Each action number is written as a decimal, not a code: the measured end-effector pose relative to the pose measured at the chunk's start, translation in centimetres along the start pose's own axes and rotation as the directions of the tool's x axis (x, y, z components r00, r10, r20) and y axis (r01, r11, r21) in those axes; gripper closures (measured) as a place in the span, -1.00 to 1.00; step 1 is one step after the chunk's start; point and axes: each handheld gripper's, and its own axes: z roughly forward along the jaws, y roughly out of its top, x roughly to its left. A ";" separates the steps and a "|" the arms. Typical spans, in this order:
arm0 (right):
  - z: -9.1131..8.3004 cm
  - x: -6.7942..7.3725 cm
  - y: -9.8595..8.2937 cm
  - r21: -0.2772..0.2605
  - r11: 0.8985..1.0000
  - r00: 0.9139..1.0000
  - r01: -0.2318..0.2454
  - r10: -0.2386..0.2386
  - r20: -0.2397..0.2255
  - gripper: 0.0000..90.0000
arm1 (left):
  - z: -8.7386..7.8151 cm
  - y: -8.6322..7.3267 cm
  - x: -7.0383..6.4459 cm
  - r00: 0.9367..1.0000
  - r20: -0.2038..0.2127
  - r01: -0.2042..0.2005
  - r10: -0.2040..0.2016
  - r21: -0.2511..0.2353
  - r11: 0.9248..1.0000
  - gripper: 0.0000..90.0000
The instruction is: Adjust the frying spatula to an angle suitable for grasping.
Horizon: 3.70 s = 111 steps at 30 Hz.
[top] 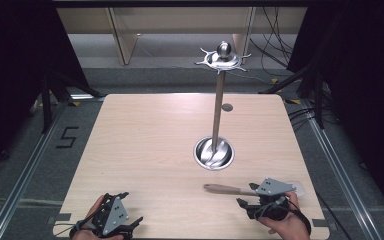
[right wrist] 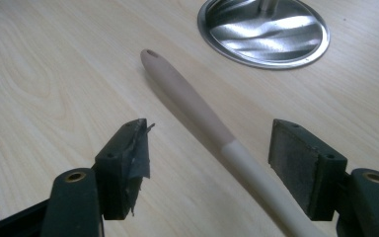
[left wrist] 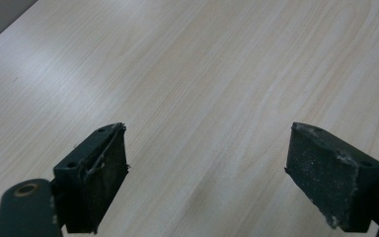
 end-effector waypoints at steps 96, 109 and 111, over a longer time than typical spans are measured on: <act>9.7 0.1 8.8 0.540 0.736 0.913 0.408 -0.323 -0.250 0.53 | 0.3 -0.1 -0.2 1.000 0.002 0.022 -0.022 -0.022 1.000 -0.66; 3.0 -3.3 10.8 0.297 0.914 0.961 0.276 -0.252 -0.117 0.53 | 0.1 0.0 -0.1 1.000 0.016 -0.003 0.003 0.004 1.000 -0.66; 2.0 -3.6 10.8 0.250 0.936 0.969 0.248 -0.233 -0.089 0.53 | 0.4 -0.1 -0.3 1.000 0.016 0.021 -0.021 -0.018 1.000 -0.66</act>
